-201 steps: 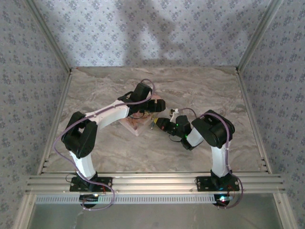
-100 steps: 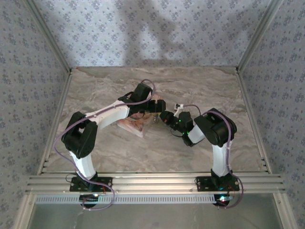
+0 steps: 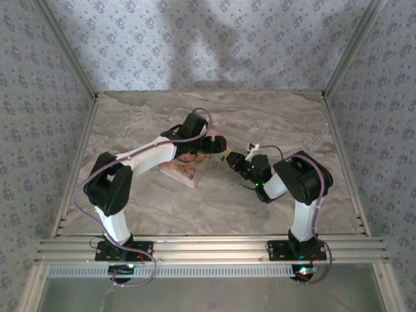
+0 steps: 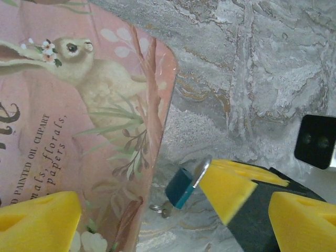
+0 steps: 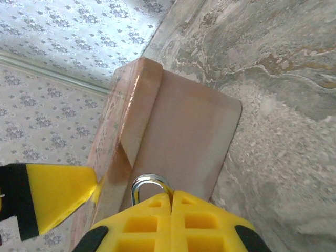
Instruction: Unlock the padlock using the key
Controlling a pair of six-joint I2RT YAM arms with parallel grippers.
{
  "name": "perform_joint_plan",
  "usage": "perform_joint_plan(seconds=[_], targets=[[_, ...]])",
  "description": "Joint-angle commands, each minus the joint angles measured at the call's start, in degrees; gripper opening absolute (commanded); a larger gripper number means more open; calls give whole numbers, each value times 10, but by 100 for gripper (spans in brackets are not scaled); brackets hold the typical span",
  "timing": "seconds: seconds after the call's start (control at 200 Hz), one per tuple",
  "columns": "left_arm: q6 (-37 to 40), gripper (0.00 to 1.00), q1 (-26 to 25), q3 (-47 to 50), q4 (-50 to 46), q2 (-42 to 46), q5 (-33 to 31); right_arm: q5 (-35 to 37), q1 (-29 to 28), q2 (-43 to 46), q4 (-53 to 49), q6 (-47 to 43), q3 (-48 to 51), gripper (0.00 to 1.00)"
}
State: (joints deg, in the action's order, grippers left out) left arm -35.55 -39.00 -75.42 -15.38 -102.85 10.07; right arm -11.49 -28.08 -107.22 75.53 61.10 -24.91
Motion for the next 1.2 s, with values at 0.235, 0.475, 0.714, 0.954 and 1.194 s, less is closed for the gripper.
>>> perform_joint_plan(seconds=[0.235,0.475,0.714,0.954,1.194], targets=[[31,97,11,-52,-81,49,1,7,22,255,-289,-167,57,0],[49,98,15,-19,-76,132,-35,0,26,464,-727,-350,-30,0],[29,98,23,101,-47,262,-118,-11,25,486,-963,-422,-90,0],[-3,98,56,190,-47,361,-162,6,23,403,-1022,-455,-125,0],[-2,98,83,209,-74,401,-173,-11,17,288,-989,-468,-169,0]])
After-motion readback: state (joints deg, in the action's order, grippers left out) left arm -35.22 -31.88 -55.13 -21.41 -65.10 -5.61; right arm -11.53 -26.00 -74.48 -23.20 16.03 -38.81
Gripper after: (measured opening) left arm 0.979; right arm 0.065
